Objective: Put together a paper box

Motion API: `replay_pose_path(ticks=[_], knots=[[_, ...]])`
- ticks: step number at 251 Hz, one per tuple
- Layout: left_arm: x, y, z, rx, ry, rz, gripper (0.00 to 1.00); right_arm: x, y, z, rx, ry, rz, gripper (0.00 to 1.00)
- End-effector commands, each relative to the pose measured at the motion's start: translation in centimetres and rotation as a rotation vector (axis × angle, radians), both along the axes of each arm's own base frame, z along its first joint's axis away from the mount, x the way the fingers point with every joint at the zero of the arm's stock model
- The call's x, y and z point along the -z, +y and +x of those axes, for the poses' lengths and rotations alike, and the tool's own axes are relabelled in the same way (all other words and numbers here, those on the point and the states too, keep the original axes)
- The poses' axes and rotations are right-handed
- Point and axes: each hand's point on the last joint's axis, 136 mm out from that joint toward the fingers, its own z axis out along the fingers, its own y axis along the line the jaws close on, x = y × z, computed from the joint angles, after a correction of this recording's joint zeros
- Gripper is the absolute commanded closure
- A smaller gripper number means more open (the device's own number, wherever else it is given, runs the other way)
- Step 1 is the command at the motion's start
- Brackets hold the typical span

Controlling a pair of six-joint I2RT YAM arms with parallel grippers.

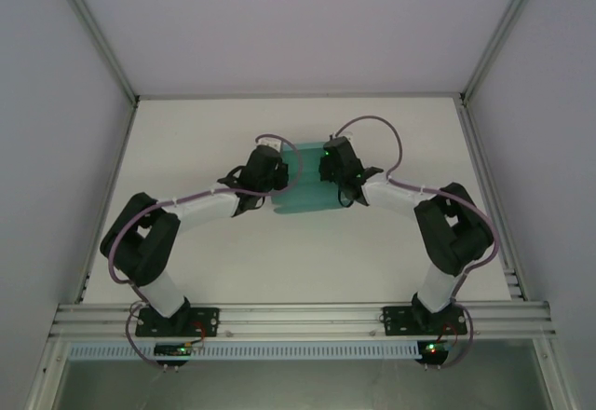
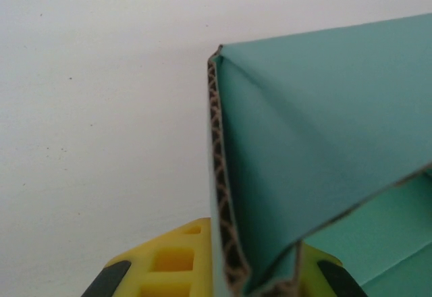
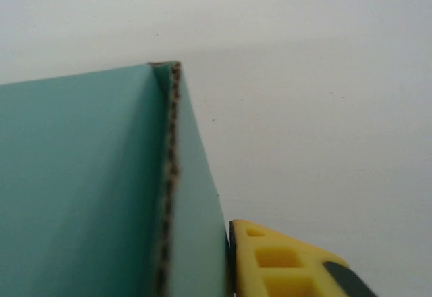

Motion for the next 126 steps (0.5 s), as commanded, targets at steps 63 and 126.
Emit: replay_pose_path(ticks=[63,126], knots=[[-0.5,2.3,1.2,-0.228,0.04,-0.032,1.0,-0.2,-6.1,0.6,0.318,-0.008,-0.22,1.0],[2.5,6.6,1.6,-0.454,0.132,0.015,1.0,0.5,-10.7,-0.5,0.532,0.005,-0.328,1.0]])
